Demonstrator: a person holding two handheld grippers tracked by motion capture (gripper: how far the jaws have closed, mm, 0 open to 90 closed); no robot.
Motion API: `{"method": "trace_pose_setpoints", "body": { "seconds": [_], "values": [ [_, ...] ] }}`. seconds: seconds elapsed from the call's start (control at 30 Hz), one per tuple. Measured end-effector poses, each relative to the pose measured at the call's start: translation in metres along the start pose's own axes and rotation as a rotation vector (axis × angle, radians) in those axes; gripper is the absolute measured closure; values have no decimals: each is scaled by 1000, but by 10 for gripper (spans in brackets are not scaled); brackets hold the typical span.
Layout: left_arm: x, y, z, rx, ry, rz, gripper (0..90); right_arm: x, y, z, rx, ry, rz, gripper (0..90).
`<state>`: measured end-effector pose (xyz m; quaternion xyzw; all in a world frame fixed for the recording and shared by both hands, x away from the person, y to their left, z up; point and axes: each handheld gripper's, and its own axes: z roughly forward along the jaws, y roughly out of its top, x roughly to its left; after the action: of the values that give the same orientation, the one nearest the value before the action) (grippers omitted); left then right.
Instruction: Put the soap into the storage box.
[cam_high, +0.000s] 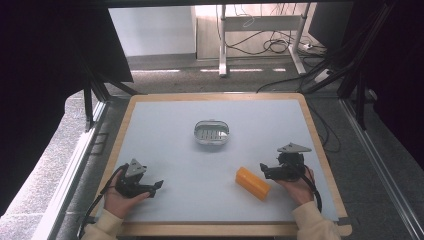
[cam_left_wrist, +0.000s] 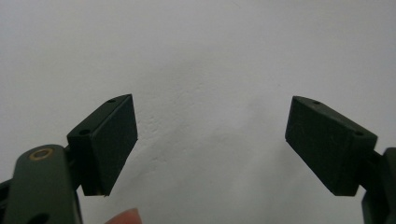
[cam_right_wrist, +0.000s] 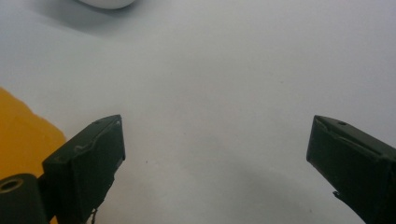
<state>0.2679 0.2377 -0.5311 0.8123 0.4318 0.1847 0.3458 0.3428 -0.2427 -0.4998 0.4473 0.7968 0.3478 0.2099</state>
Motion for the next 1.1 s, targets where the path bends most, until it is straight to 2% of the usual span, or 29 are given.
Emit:
{"method": "trace_pose_setpoints", "body": {
  "seconds": [0.13, 0.27, 0.43, 0.53, 0.77, 0.87, 1.0, 1.1],
  "values": [
    [-1, -1, 4, 13, -7, 13, 168, -2, -8, 0, 20, 19, -5, 52],
    [0, -3, 1, 7, -12, 11, 168, -4, -8, -5, 4, 20, 10, 71],
    [0, -4, 0, 0, -13, 16, 168, 2, -5, -11, -3, 15, -6, 80],
    [0, -3, -1, 0, -12, 20, 168, 2, -4, -13, 5, 29, -29, 89],
    [0, -3, 1, 8, -10, 20, 168, 0, -5, -15, 11, 50, -35, 104],
    [-2, -3, 2, 15, -14, 19, 168, 0, -2, -21, -29, 53, -31, 142],
    [-3, -2, 2, 14, -15, 15, 168, -1, 4, -28, -56, 52, -21, 160],
    [-4, -2, 2, 9, -14, 19, 168, 3, 11, -32, -41, 63, -43, 164]
  ]
}}
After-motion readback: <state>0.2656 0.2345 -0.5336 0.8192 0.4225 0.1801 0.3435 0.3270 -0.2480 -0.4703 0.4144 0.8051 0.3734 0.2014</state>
